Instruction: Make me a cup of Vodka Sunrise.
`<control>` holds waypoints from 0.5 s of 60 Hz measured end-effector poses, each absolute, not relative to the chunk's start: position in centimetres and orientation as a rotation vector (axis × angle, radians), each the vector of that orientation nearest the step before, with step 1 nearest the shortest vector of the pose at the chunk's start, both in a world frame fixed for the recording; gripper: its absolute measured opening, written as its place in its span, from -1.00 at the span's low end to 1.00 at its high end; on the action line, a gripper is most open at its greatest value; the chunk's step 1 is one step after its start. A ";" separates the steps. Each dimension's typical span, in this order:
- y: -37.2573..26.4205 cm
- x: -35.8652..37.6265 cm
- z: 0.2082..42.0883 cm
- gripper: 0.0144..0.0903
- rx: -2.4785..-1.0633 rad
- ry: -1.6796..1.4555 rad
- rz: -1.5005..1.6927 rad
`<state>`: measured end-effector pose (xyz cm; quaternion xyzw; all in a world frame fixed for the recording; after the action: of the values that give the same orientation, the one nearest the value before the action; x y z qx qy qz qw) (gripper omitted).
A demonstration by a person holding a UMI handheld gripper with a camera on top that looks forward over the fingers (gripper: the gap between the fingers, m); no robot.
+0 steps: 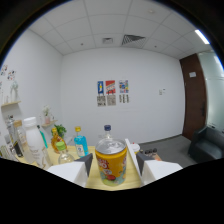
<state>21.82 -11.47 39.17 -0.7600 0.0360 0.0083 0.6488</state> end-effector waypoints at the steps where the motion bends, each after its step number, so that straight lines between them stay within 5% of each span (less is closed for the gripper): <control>1: -11.1 21.8 39.1 0.70 -1.731 0.079 0.022; 9: -9.7 21.3 38.8 0.07 -1.749 0.044 0.052; 30: -11.0 21.6 39.7 -0.03 -1.728 0.023 -0.016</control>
<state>21.61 -10.96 39.67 -0.7604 0.0100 -0.0070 0.6493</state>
